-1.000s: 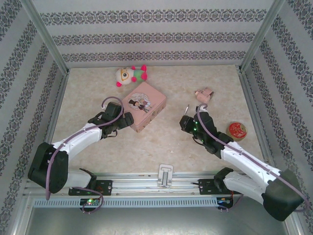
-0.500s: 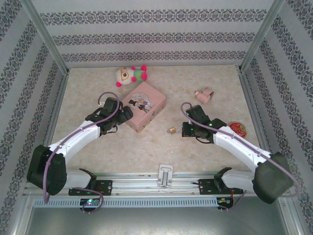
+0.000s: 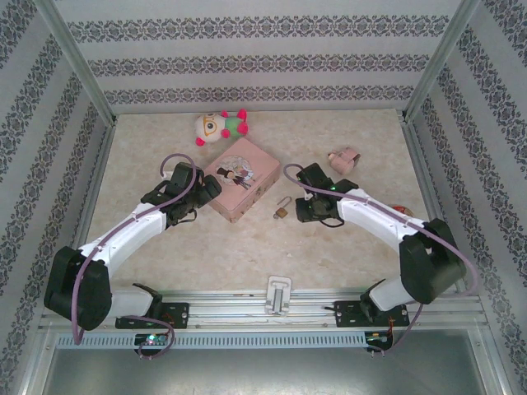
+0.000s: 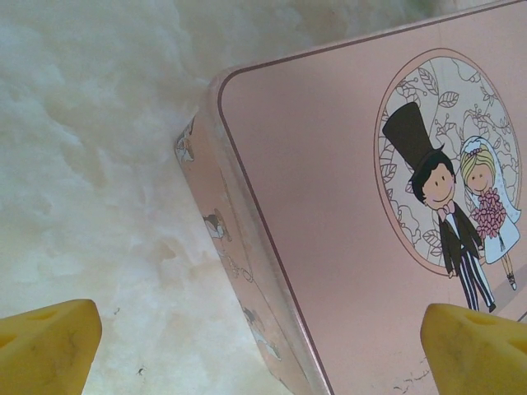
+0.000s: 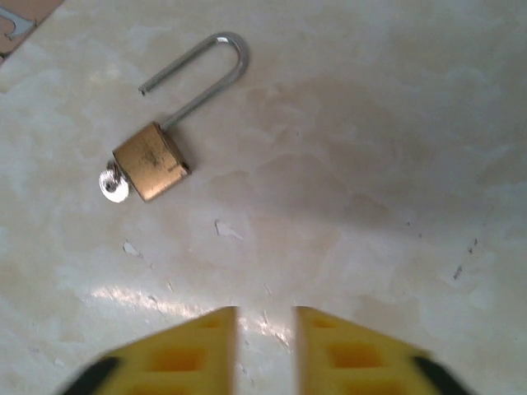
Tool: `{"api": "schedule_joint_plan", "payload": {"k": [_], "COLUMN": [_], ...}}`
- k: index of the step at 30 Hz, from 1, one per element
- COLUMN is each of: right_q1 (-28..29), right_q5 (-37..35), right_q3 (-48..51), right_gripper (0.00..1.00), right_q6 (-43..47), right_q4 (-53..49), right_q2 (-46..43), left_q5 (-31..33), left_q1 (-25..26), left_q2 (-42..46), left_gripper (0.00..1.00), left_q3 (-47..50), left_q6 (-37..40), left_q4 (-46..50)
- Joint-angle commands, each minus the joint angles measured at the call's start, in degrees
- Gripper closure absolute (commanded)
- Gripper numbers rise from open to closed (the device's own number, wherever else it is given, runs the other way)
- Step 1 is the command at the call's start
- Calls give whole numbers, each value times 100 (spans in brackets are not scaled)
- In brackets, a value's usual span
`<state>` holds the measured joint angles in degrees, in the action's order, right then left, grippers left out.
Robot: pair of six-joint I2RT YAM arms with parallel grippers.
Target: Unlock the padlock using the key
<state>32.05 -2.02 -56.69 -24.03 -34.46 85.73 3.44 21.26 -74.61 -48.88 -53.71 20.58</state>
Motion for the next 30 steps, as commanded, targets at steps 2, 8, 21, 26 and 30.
{"api": "schedule_joint_plan", "payload": {"k": [2, 8, 21, 26, 30], "right_q1": [316, 336, 348, 339, 345], "right_q5": [-676, -878, -761, -670, -671], "right_q3": [-352, -721, -1450, -1349, -1178], "right_gripper": [47, 32, 27, 28, 29], "right_q6": [-571, -632, -424, -268, -182], "right_q4": [19, 314, 511, 354, 156], "right_q2": [456, 1059, 2180, 2260, 2303], "left_q5": [56, 69, 69, 132, 174], "left_q1": [-65, -61, -62, -68, -66], "left_q2": [12, -131, -578, -643, -660], "left_gripper": [1, 1, 1, 1, 1], "left_q3": [41, -50, -256, -304, -347], "left_q6": [-122, -96, -74, -52, 1], "left_q4": [-154, -221, -406, -405, -338]}}
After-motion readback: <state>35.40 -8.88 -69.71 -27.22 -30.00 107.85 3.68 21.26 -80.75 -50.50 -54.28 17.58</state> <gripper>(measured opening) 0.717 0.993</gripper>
